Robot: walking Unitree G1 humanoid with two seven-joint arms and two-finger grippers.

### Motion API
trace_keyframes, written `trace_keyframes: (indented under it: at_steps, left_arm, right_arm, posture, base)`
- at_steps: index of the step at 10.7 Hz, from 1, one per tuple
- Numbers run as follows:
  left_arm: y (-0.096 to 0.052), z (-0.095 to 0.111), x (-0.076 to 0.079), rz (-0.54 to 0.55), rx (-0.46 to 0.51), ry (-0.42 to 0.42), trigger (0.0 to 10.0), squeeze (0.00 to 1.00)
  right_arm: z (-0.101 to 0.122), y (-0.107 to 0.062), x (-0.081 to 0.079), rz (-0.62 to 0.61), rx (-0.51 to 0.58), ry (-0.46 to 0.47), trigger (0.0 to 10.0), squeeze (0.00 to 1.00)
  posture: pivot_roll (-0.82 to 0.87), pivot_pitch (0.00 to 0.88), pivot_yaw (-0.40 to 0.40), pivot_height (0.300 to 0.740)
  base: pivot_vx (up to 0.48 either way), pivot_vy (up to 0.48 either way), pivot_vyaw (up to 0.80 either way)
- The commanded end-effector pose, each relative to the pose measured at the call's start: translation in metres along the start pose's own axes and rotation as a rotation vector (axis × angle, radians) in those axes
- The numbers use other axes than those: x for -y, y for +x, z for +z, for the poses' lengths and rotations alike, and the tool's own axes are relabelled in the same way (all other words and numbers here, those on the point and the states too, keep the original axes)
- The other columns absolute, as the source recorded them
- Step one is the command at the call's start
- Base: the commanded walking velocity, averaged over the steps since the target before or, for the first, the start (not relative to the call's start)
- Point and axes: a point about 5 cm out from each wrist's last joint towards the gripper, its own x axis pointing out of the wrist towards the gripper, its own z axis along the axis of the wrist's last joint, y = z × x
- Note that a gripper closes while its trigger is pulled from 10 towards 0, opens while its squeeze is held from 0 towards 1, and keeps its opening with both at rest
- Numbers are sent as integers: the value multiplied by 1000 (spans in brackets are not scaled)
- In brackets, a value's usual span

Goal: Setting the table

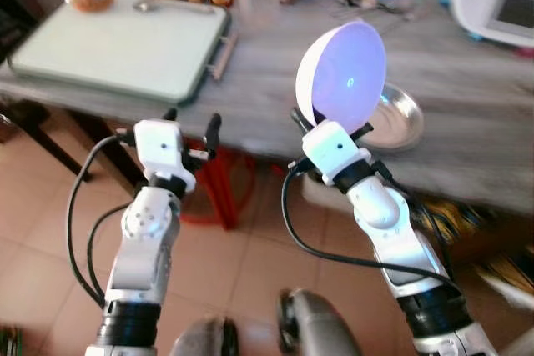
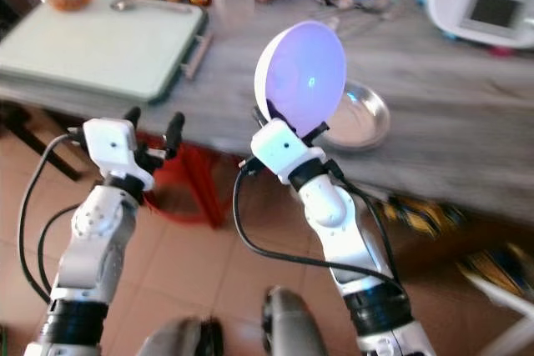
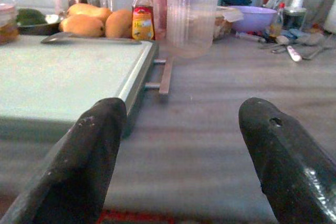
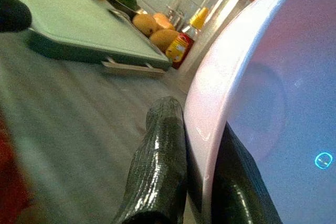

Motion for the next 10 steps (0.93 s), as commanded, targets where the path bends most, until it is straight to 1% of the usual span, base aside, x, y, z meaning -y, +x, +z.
trace_keyframes:
  at_steps: [1, 4, 7, 10]
  left_arm:
    - [-2, 3, 1, -9, 14, 3, 10000, 0]
    - [-4, 4, -1, -2, 25, -16, 10000, 0]
    - [-8, 4, -3, 6, 21, -16, 10000, 0]
    - [-8, 4, -4, 13, 22, -19, 10000, 0]
  right_arm:
    - [-2, 2, 6, -24, -12, -9, 10000, 0]
    - [-4, 5, 8, -36, -34, -13, 10000, 0]
    - [-4, 10, 10, -45, -39, -18, 10000, 0]
    - [-5, 12, 9, -44, -45, -20, 10000, 0]
  posture:
    - [-96, 184, 5, 740]
    - [-91, 186, 2, 740]
    - [-85, 188, 1, 740]
    - [-85, 188, -1, 740]
  base:
    - [458, 0, 0]
    - [0, 0, 0]
    - [0, 0, -800]
    - [0, 0, -735]
